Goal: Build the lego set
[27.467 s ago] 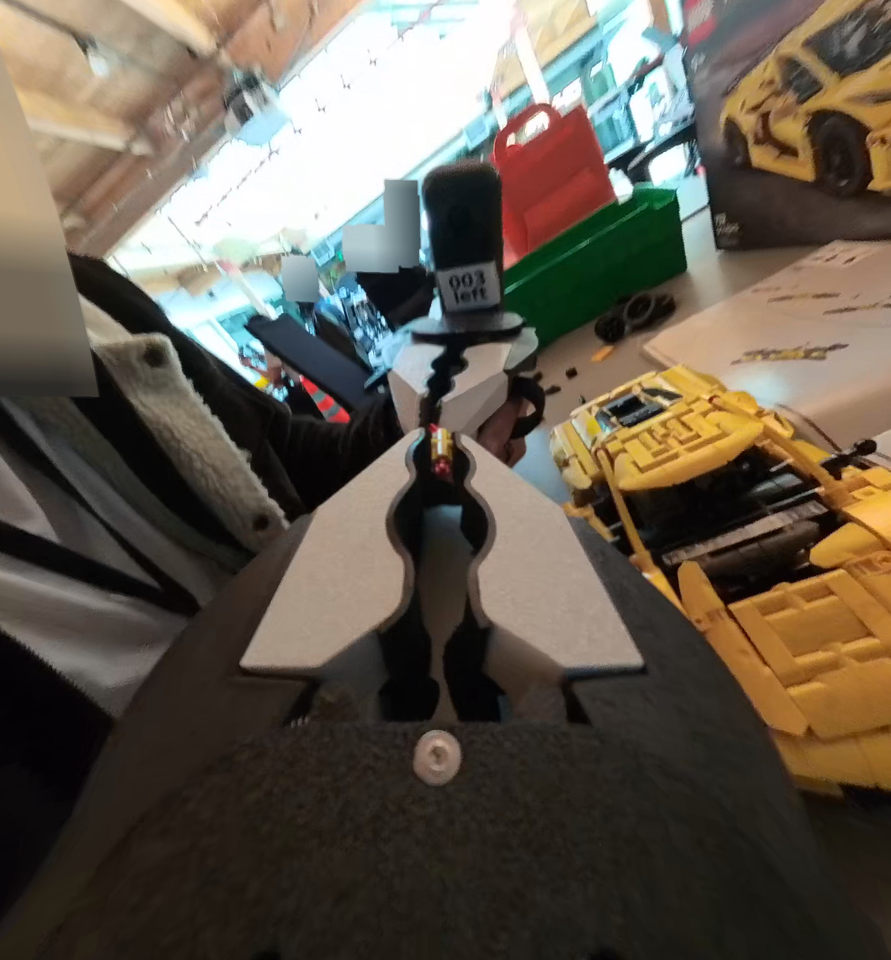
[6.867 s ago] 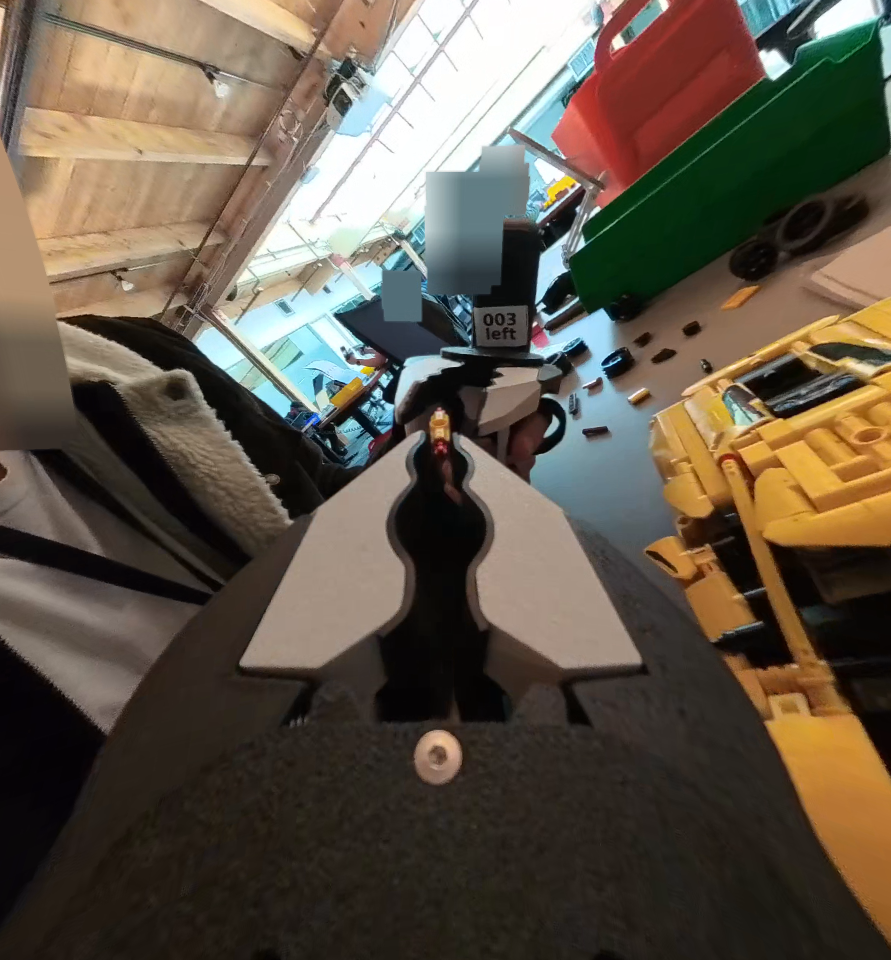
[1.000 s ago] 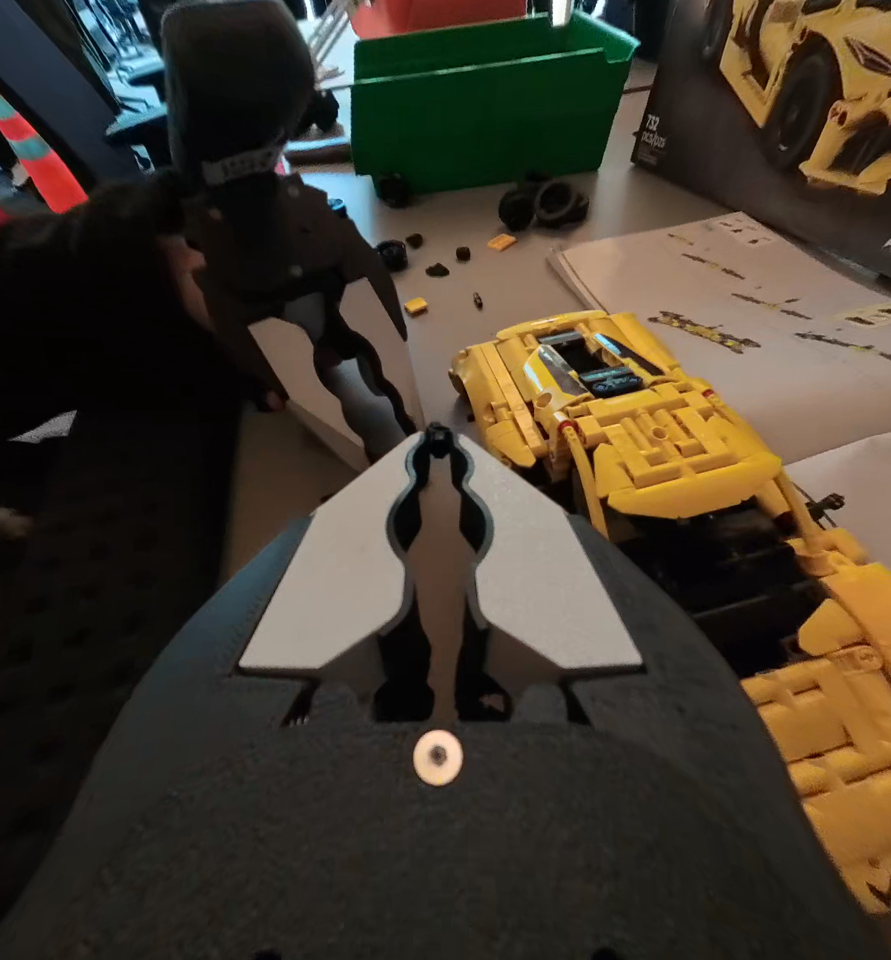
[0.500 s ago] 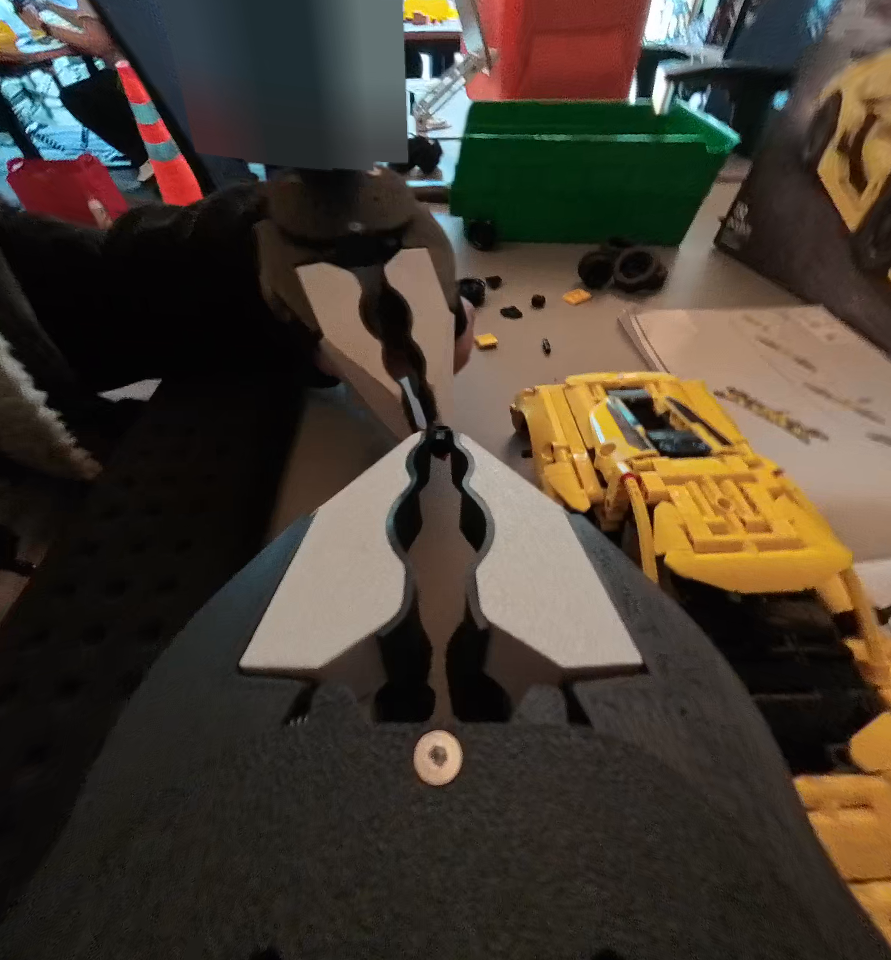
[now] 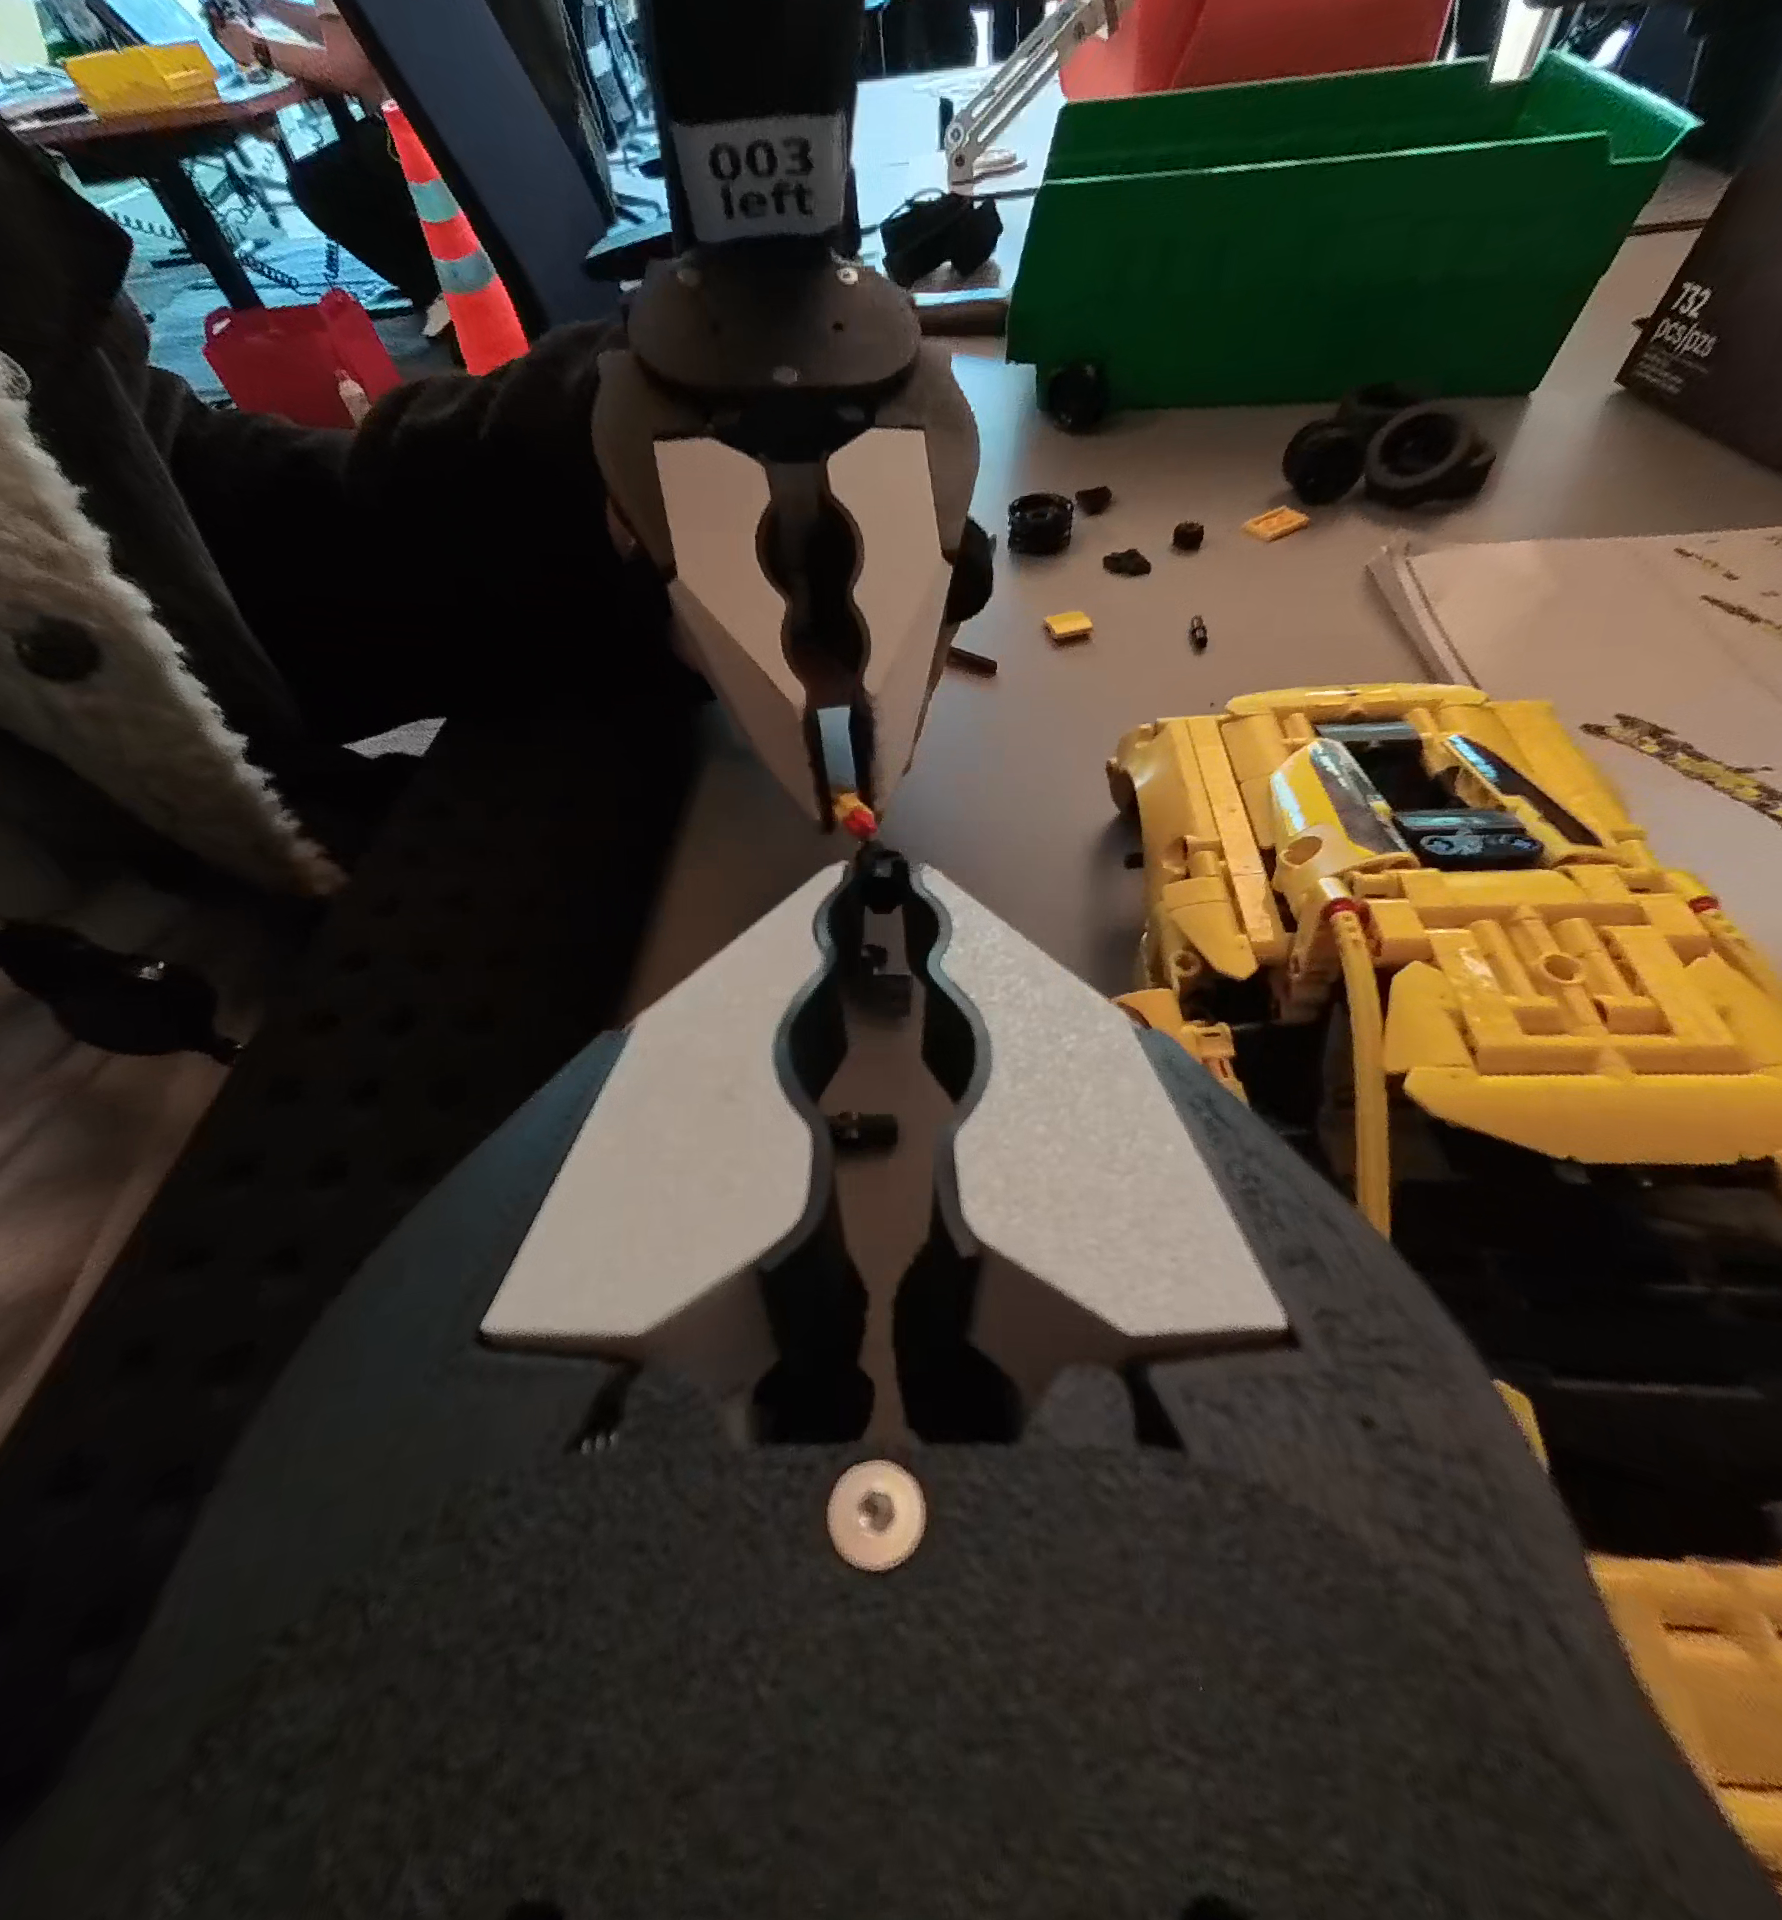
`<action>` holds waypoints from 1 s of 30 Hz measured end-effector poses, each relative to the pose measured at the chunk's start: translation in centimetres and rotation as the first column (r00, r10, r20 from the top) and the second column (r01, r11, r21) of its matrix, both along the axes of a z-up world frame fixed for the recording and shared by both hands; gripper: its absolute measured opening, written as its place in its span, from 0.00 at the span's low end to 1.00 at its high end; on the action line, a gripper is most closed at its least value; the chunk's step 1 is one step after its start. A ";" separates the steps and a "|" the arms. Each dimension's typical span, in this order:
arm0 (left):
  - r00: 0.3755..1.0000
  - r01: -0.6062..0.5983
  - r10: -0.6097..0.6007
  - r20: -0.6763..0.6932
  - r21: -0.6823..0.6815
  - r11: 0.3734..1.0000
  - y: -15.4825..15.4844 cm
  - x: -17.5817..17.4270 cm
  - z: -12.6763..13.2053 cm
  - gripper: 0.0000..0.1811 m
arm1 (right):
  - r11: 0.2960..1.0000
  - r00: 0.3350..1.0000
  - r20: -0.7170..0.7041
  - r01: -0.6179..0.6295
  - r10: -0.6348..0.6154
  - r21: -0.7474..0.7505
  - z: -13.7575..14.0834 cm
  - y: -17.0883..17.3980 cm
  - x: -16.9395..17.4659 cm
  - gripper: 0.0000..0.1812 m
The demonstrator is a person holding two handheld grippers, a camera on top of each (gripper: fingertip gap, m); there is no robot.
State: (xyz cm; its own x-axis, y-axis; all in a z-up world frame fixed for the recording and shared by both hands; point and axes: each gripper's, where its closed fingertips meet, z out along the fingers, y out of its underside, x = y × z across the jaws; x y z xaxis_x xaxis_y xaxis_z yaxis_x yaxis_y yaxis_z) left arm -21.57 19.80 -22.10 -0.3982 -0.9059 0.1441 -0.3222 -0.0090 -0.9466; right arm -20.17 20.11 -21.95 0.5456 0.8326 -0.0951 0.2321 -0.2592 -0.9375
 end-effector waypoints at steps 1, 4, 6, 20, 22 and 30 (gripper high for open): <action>1.000 0.005 -0.005 0.002 -0.007 1.000 -0.1 0.0 0.1 0.04 | 1.000 1.000 0.005 -0.001 0.001 -0.005 -0.2 0.0 0.0 0.04; 1.000 0.006 -0.007 -0.015 -0.009 1.000 0.0 0.0 -0.2 0.04 | 1.000 1.000 -0.014 0.000 0.001 0.003 0.2 0.0 0.0 0.04; 1.000 0.004 -0.004 -0.014 -0.004 1.000 0.0 0.0 -0.2 0.04 | 1.000 0.999 -0.038 -0.006 0.006 0.001 0.5 0.0 0.0 0.04; 0.999 0.024 -0.023 -0.025 0.017 1.000 -0.4 -0.1 -0.4 0.04 | 0.997 0.997 -0.072 -0.046 0.041 -0.063 -0.1 -0.4 -0.3 0.04; 0.999 0.024 -0.023 -0.037 0.026 0.999 -0.4 -0.1 -0.6 0.04 | 0.997 0.998 -0.052 -0.046 0.043 -0.069 -0.5 -0.5 -0.4 0.04; 1.000 -0.007 0.008 0.020 -0.027 1.000 0.2 0.0 0.7 0.03 | 0.999 0.986 -0.166 -0.013 0.005 -0.047 0.9 0.2 -0.3 0.04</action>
